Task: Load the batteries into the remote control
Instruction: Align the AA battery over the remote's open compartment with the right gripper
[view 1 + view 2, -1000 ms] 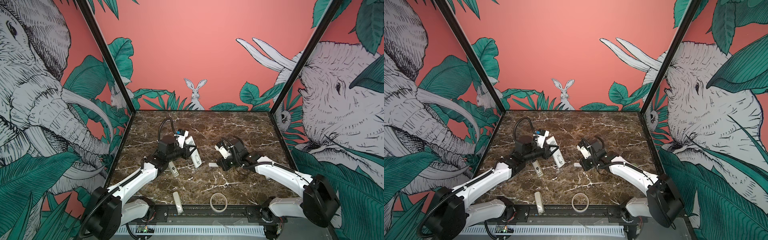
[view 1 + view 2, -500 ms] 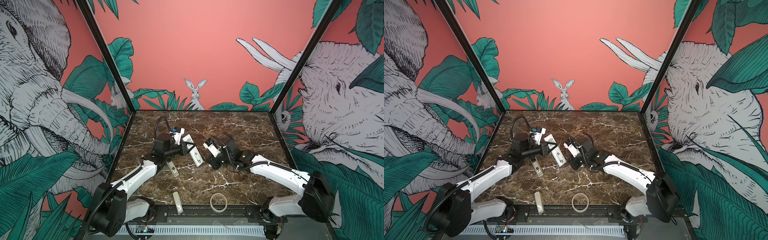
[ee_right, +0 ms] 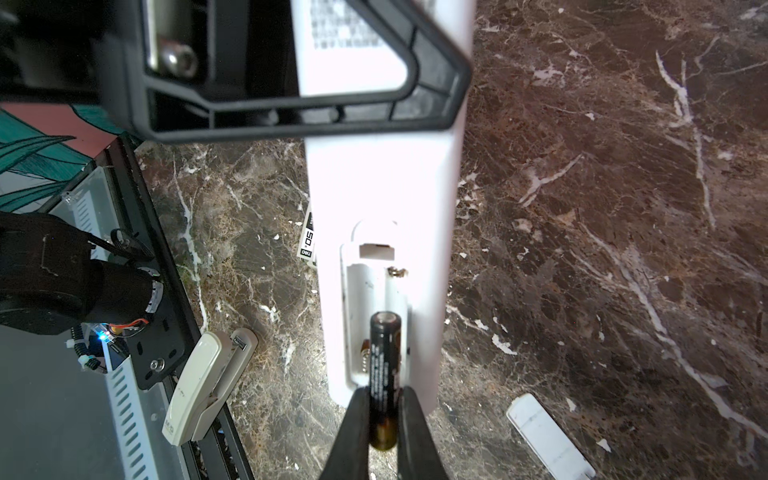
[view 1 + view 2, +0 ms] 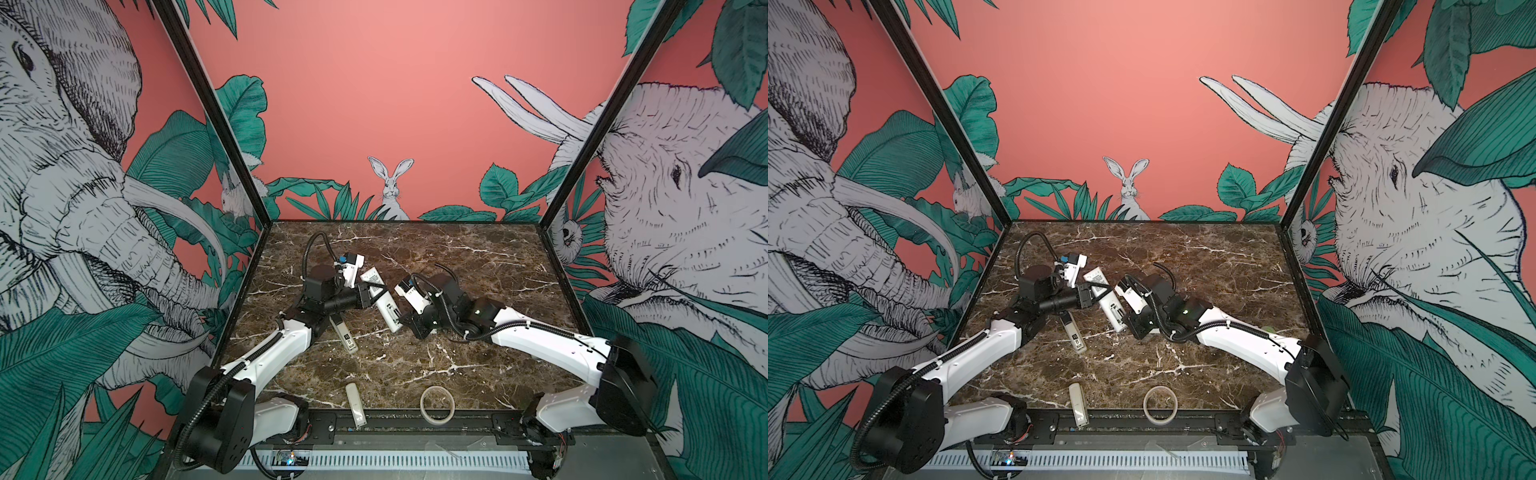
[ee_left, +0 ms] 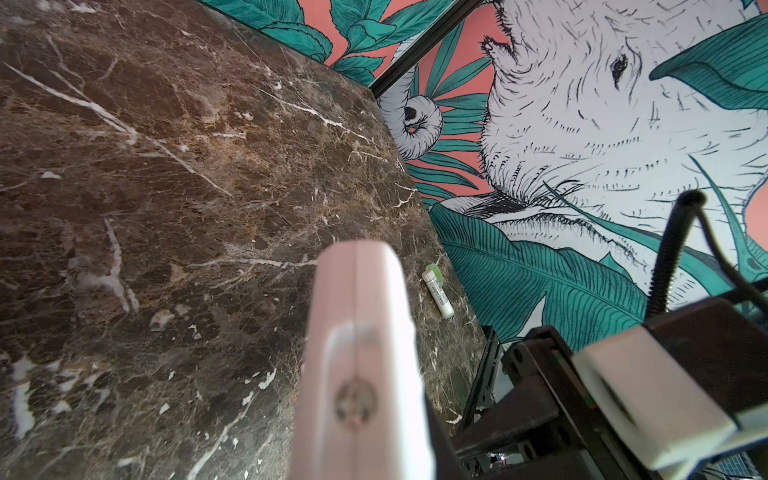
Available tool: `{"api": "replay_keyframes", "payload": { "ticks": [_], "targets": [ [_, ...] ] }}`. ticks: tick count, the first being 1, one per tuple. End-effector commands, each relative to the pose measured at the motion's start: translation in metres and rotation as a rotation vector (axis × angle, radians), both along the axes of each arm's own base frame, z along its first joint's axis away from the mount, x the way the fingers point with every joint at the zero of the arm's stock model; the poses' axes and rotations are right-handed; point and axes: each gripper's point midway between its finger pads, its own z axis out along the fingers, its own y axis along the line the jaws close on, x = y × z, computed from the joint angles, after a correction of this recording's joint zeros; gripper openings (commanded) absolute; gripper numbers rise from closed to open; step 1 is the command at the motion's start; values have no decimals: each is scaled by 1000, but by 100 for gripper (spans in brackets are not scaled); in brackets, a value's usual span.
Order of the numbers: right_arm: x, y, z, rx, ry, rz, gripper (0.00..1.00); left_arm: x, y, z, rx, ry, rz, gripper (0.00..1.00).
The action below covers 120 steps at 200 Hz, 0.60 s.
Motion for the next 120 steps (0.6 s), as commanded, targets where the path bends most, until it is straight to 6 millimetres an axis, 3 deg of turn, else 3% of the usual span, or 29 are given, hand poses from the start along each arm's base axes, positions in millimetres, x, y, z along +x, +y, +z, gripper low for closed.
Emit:
{"api": "replay_keyframes", "payload": {
  "ticks": [1,120],
  "targets": [
    [9,5,4,-2,-15,-36,12,-2,1,7,-29,-19,-9,0],
    [7,14,-6,-69,27,-4,12,4,6,4,-29,-14,21,0]
  ]
}}
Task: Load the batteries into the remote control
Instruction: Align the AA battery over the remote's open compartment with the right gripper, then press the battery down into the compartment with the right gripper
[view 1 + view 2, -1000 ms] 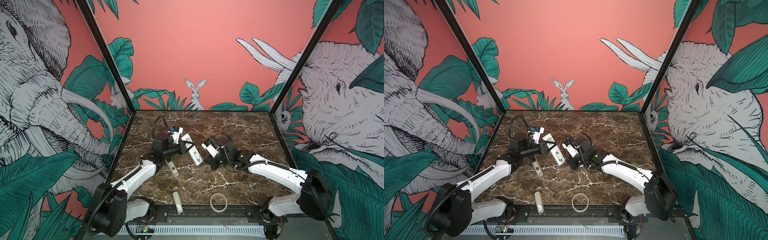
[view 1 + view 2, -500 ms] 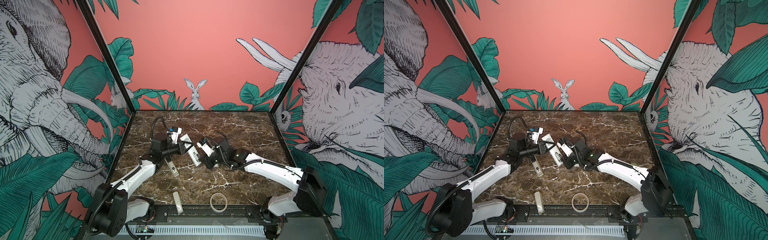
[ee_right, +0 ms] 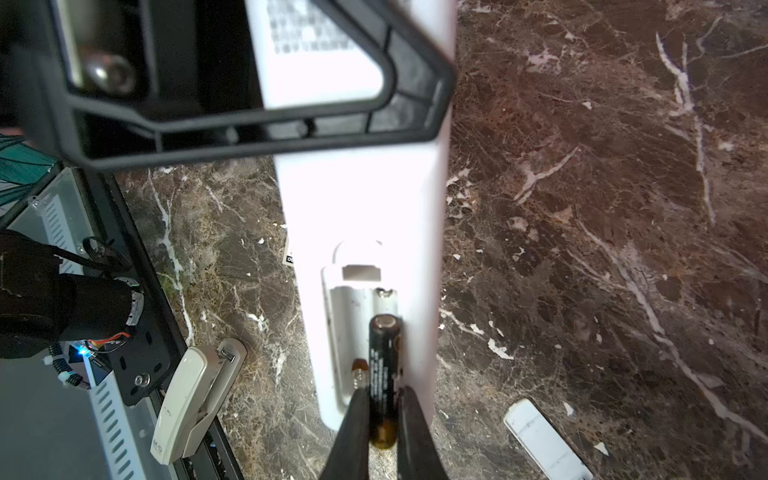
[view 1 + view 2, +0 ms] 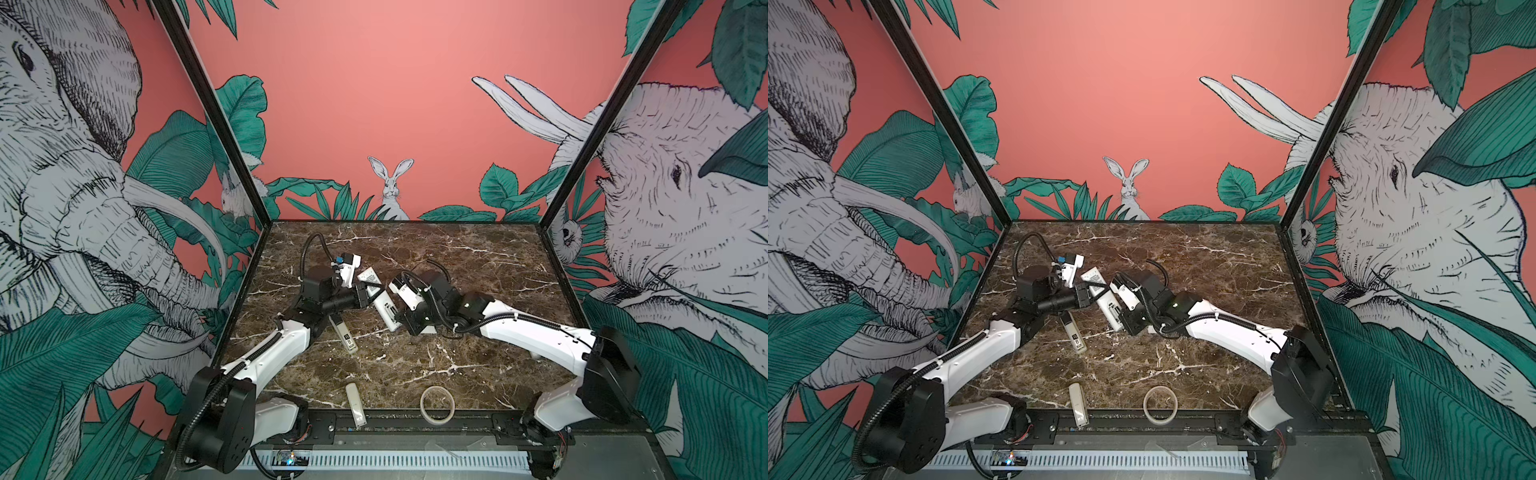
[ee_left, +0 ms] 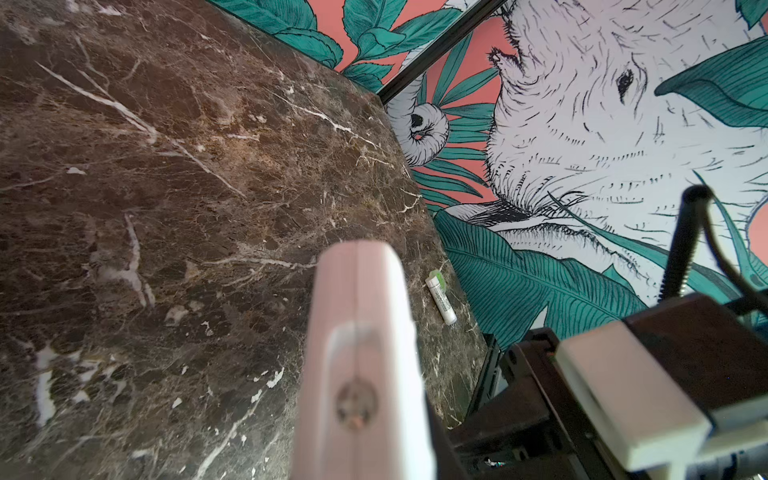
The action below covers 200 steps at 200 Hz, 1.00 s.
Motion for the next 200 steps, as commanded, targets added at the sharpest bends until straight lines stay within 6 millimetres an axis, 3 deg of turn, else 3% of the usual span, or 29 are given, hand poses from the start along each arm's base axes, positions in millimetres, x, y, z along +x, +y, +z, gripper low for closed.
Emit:
{"api": "replay_keyframes", "payload": {
  "ticks": [1,61,110,113,126,158,200],
  "targets": [
    [-1,5,1,-10,-2,15,12,0,1,7,-26,-26,-3,0],
    [8,4,-8,-63,12,-41,14,0,2,7,-31,-21,0,0],
    [7,9,0,-47,17,-21,14,3,4,5,-35,-16,10,0],
    [7,11,-9,-67,29,-20,14,3,4,5,-36,-14,12,0],
    [9,10,-10,-76,29,-29,14,3,4,5,-38,-13,12,0],
    [14,8,-10,-92,23,-56,22,4,5,5,-43,-11,15,0],
    [15,10,-8,-89,15,-58,25,5,7,4,-46,-3,23,0]
  ]
}}
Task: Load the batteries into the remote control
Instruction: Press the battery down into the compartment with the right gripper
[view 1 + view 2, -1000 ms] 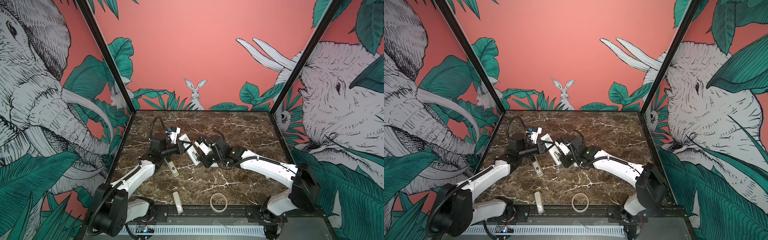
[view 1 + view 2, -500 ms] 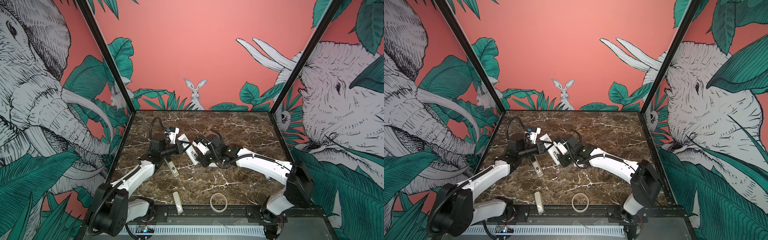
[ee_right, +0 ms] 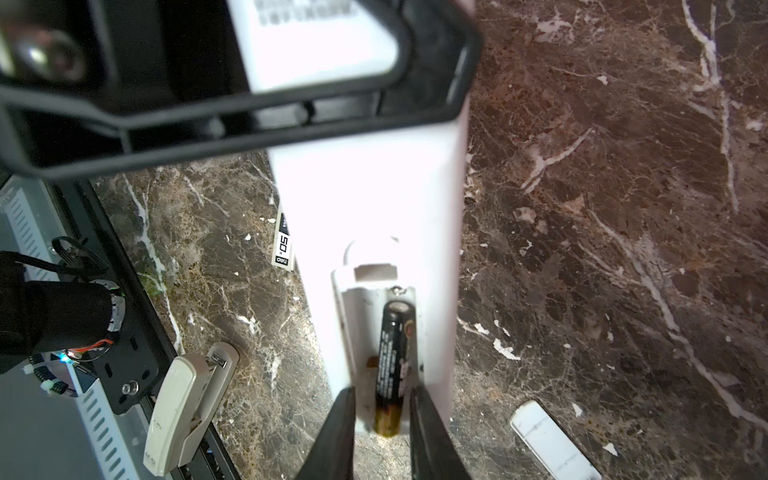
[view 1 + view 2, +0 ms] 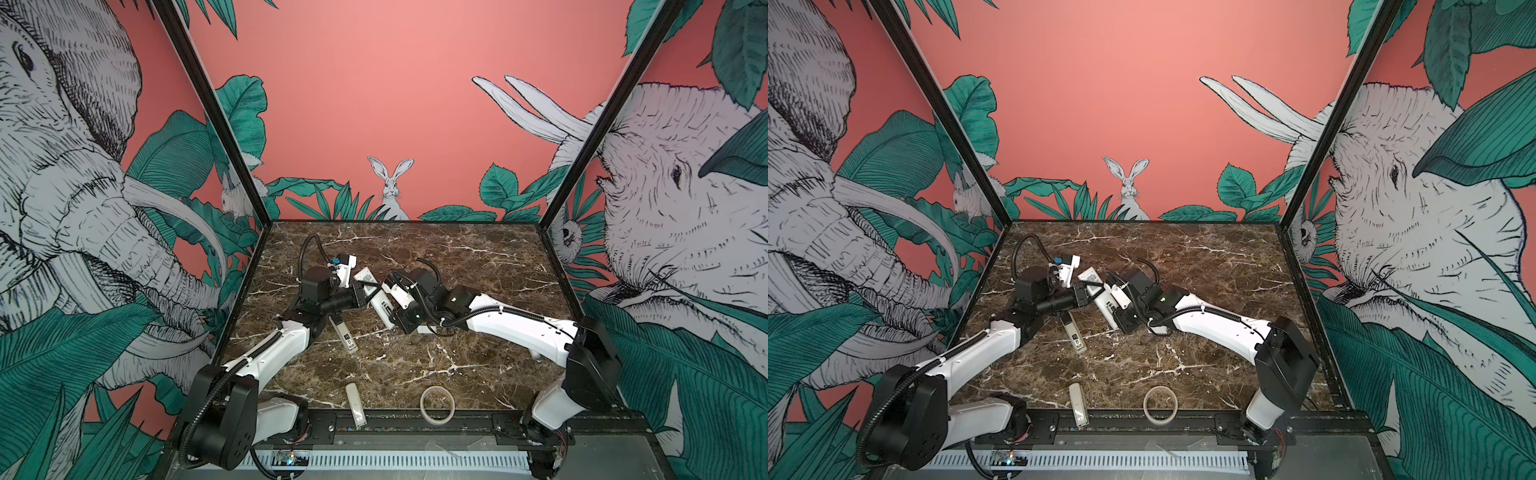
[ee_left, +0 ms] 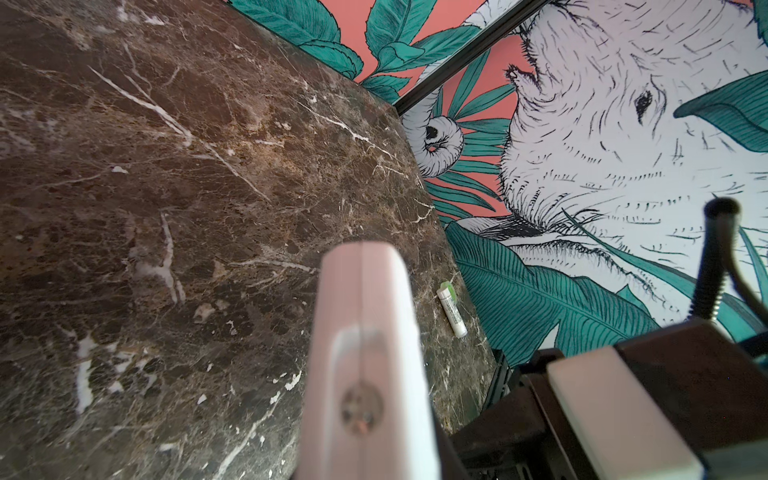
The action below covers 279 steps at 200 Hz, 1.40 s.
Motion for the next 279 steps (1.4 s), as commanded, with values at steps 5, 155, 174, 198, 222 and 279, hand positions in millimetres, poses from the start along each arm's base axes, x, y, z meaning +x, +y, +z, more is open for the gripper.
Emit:
{"api": "replay_keyframes", "payload": {
  "ticks": [5,155,174,198,222,279],
  "targets": [
    [7,0,2,-19,-19,-24,24,-3,-3,13,-45,-27,-25,0],
    [16,7,7,-34,-44,-32,14,-2,-2,15,-59,-24,-23,0],
    [18,9,8,-34,-47,-33,14,-2,-1,15,-61,-24,-23,0],
    [19,13,9,-30,-49,-33,13,-2,-1,16,-65,-23,-22,0],
    [21,16,8,-34,-53,-40,11,-2,-2,18,-72,-24,-24,0],
    [32,16,2,-46,-78,-76,7,-3,-3,20,-87,-17,-36,0]
  ]
}}
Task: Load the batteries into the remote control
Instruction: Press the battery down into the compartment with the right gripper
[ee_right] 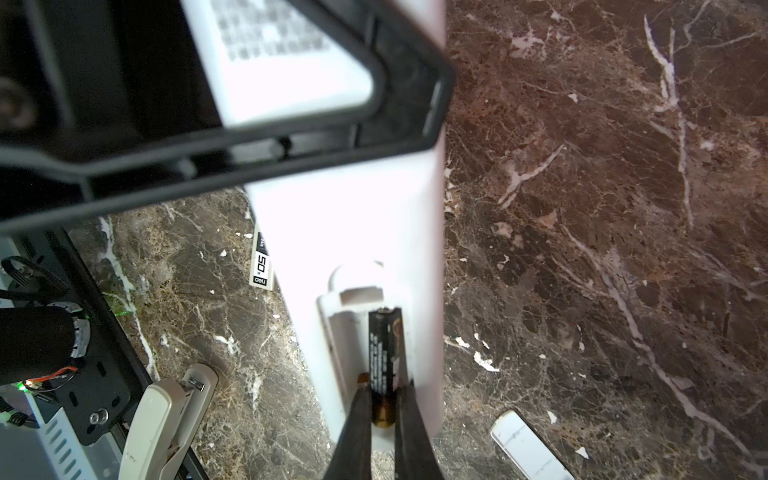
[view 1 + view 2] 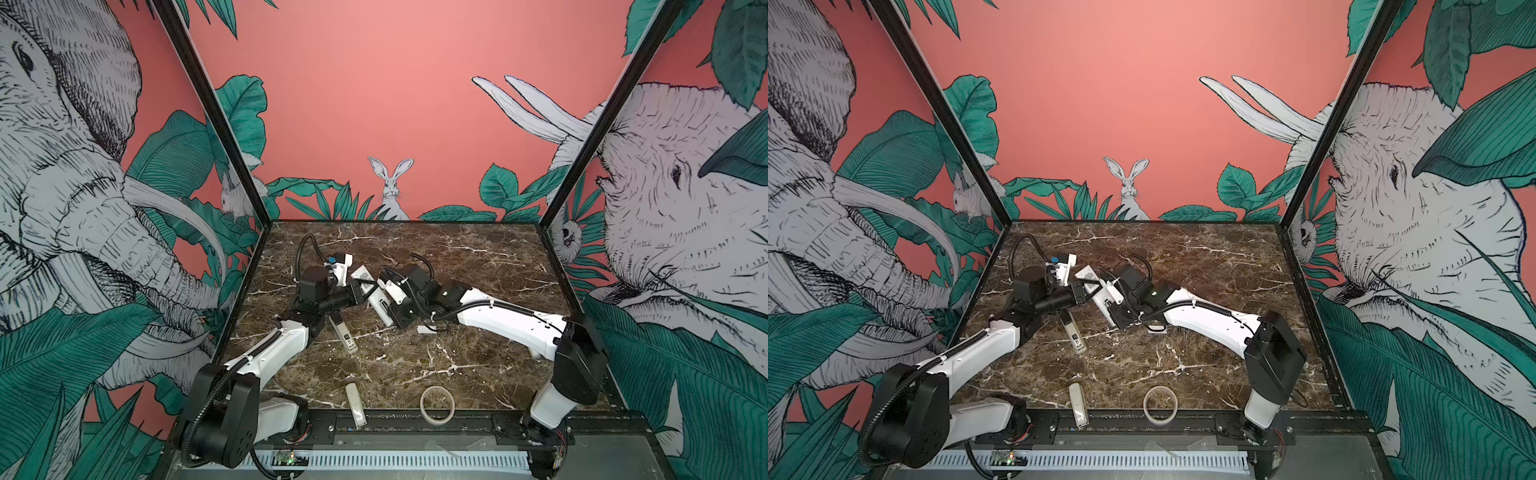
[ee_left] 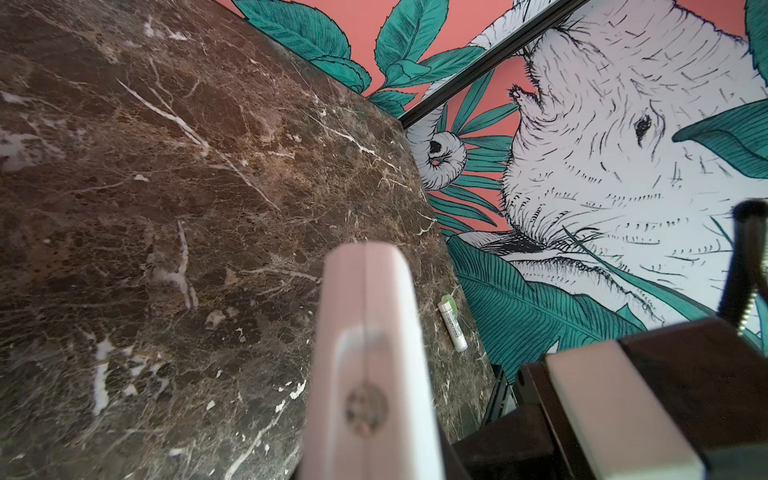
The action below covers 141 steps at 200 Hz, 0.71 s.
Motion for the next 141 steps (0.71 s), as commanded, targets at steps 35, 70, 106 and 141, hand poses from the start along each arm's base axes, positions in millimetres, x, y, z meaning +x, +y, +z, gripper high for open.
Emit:
{"api": "replay_keyframes", "payload": {
  "ticks": [35,70,106,141],
  "targets": [
    [22,14,3,21,-69,-48,5,-13,-11,26,-96,-25,-86,0],
    [29,21,3,44,-95,-46,3,-16,-11,38,-141,-27,-108,0],
    [34,23,1,53,-118,-45,3,-20,-10,48,-168,-35,-130,0],
    [32,16,8,44,-129,-45,5,-19,-6,42,-146,-29,-118,0]
  ]
}}
